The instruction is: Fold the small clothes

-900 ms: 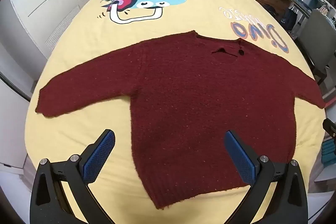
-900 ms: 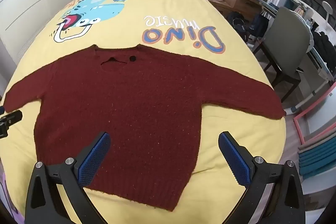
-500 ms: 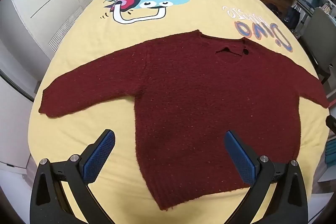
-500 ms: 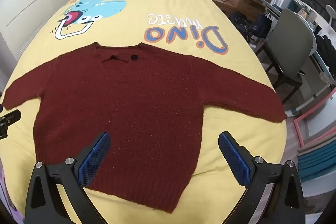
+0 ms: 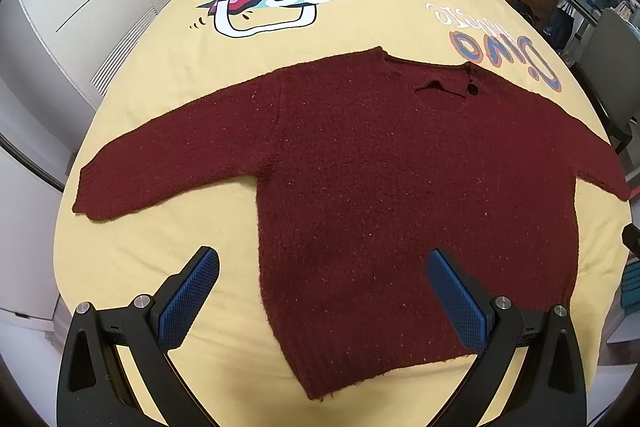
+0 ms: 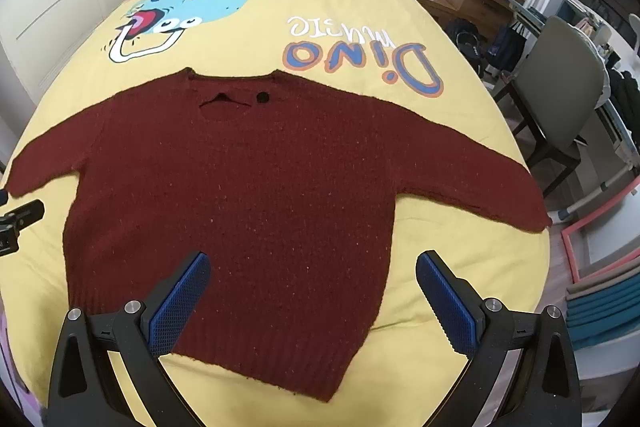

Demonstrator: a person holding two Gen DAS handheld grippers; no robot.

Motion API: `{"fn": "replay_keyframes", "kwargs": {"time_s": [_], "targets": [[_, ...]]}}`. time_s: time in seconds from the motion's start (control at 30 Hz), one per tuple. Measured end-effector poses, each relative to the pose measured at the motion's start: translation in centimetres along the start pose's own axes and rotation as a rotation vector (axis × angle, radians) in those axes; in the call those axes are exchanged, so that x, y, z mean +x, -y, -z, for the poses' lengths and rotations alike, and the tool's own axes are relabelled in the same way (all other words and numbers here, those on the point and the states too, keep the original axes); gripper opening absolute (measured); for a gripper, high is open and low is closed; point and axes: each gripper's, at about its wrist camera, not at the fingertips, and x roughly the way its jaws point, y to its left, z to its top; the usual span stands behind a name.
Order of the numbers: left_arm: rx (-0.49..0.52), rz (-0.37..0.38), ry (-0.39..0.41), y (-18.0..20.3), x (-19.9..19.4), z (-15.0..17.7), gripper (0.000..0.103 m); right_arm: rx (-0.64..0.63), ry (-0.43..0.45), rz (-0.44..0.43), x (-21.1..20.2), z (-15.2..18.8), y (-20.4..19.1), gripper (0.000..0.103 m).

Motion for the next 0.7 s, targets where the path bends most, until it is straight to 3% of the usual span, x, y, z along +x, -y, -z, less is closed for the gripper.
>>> {"fn": "replay_keyframes", "kwargs": {"time_s": [0.7], "targets": [[0.014,0.007,-0.016,0.14,0.36,0.15,0.102,-0.004,-0.034,0.009,0.85,0.92,0.13,0.102]]}}
